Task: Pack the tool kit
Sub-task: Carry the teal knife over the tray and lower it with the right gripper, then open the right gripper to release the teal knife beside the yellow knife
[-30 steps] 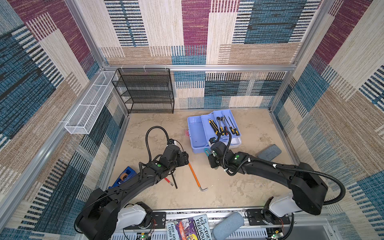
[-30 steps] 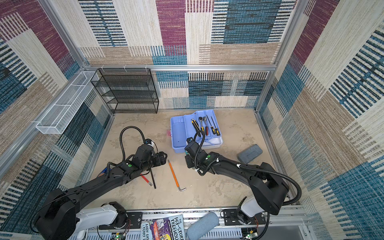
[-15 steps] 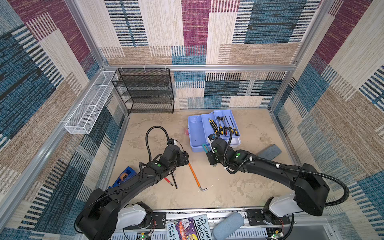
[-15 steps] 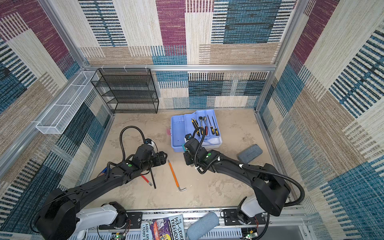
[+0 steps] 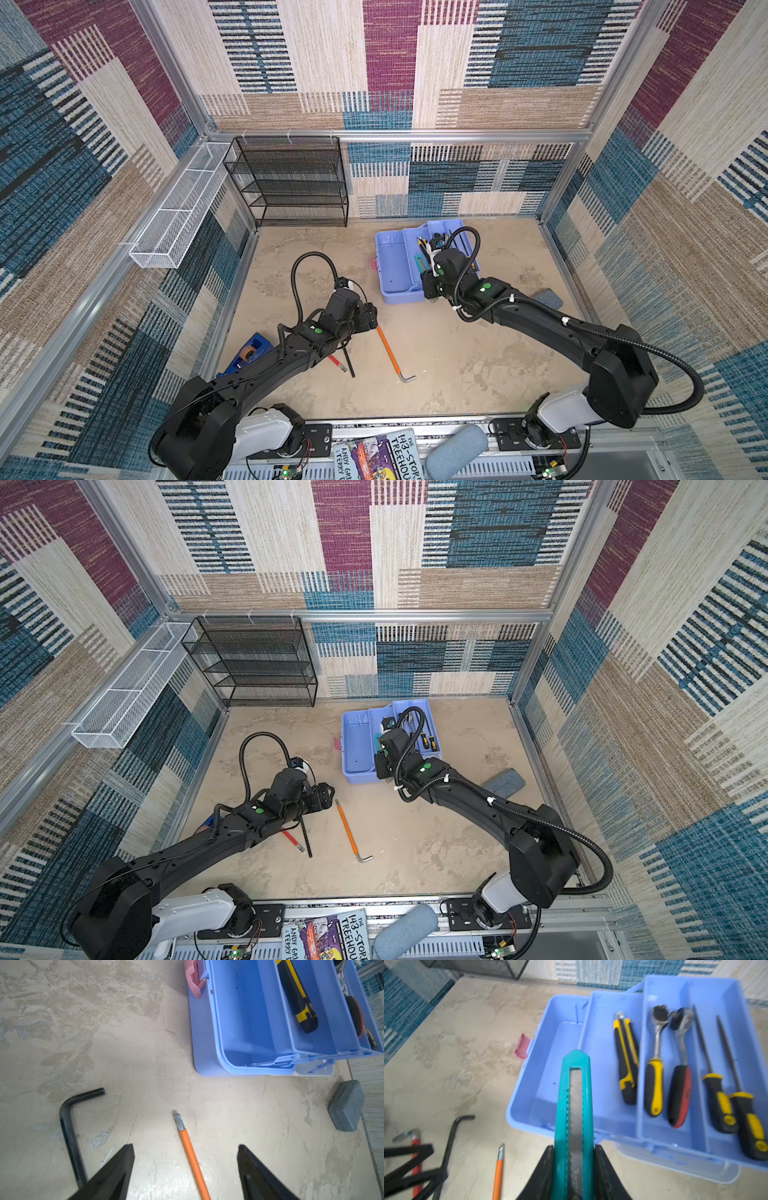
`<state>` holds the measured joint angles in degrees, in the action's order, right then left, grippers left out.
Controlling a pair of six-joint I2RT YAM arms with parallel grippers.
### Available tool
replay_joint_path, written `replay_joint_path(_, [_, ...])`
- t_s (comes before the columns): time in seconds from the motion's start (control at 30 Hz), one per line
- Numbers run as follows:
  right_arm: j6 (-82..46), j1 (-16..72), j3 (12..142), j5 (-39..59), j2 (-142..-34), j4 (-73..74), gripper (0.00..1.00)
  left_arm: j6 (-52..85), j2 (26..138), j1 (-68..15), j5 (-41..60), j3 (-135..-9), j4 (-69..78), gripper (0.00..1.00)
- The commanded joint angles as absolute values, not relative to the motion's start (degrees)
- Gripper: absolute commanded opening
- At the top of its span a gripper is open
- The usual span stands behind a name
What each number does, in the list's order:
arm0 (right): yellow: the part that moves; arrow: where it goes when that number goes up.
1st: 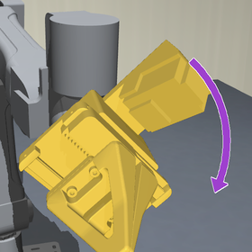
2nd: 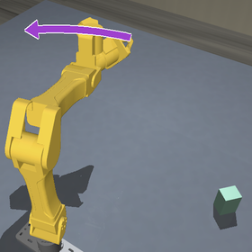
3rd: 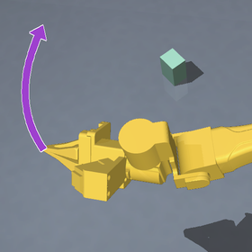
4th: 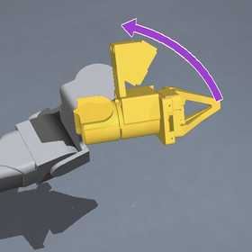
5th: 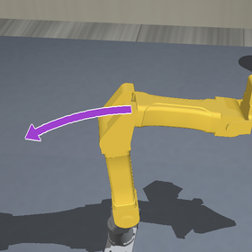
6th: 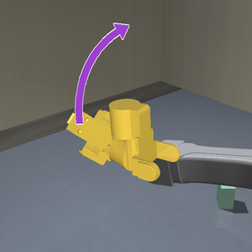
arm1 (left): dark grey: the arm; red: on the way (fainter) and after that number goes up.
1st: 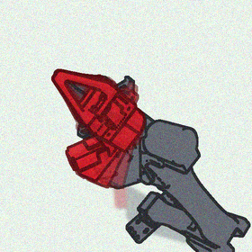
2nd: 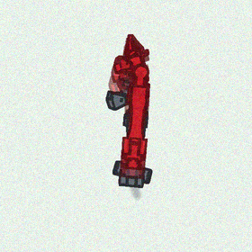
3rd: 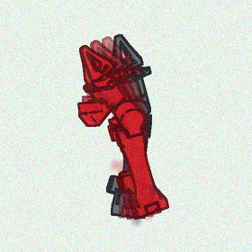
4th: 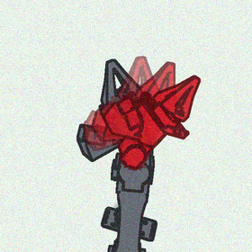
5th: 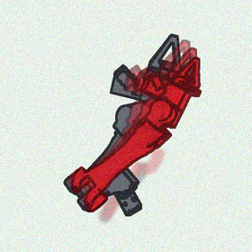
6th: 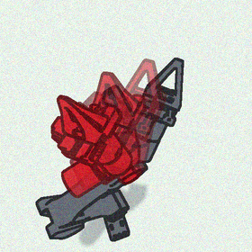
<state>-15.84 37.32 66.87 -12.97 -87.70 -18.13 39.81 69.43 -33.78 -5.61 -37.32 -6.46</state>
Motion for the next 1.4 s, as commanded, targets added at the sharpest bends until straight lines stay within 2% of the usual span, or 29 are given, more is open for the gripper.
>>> replay_joint_path(0.0, [-14.67, 35.42, 71.66, -14.46, -91.79, -19.00, 0.27, 39.37, 69.76, -33.75, -5.28, -37.70, -5.16, 0.81])
replay_joint_path(0.37, [-11.59, 32.44, 88.49, -12.72, -109.01, -20.43, 0.26, 39.43, 68.30, -33.72, -6.28, -37.04, -6.08, 0.81])
replay_joint_path(0.73, [-10.98, 31.74, 93.27, -9.14, -115.23, -21.64, 0.27, 39.73, 68.03, -33.75, -6.99, -36.43, -5.68, 0.81])
replay_joint_path(0.93, [-10.55, 31.73, 92.91, -10.10, -115.86, -22.06, 0.42, 39.57, 68.03, -33.70, -7.09, -36.65, -5.82, 0.81])
replay_joint_path(1.37, [-11.57, 31.73, 90.53, -7.81, -112.80, -20.96, 0.54, 39.88, 68.17, -33.70, -7.03, -36.93, -5.97, 0.81])
